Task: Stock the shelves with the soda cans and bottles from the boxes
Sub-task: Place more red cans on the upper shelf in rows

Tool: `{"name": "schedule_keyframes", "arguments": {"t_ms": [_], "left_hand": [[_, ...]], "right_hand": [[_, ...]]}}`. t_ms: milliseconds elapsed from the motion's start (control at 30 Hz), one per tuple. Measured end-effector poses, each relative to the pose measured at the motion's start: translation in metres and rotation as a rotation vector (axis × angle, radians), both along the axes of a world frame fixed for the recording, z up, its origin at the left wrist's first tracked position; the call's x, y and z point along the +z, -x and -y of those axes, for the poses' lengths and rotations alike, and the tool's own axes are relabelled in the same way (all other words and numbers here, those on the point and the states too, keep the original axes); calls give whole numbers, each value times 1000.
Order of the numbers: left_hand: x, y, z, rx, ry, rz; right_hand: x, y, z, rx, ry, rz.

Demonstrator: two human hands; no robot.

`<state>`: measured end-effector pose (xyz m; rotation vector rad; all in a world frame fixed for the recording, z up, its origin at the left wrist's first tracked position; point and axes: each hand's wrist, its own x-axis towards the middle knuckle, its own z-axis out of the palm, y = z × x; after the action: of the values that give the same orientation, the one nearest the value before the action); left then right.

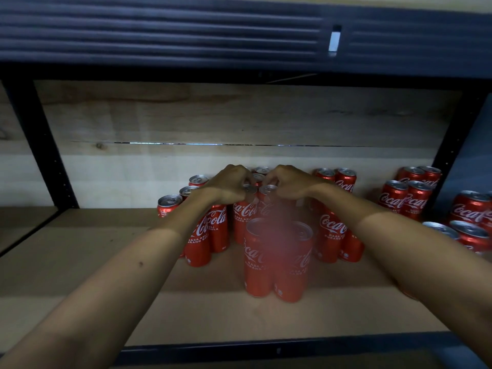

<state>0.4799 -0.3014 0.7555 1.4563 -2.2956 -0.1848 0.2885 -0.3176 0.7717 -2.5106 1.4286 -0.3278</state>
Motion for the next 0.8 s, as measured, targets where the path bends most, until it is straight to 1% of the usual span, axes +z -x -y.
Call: {"name": "schedule_keyframes", "arguments": {"t_ms": [200, 333, 467, 800], "left_hand": [[2, 25, 4, -44, -21, 43], [0, 40, 8, -71, -32, 32], [1, 47, 9, -89, -45, 27], [1, 35, 5, -96, -46, 26]], "right_hand": [[6, 23, -5, -30, 0, -56], [4, 39, -4, -56, -45, -53], [0, 47, -3, -82, -46, -34], [5, 45, -11, -1, -92, -44]]}}
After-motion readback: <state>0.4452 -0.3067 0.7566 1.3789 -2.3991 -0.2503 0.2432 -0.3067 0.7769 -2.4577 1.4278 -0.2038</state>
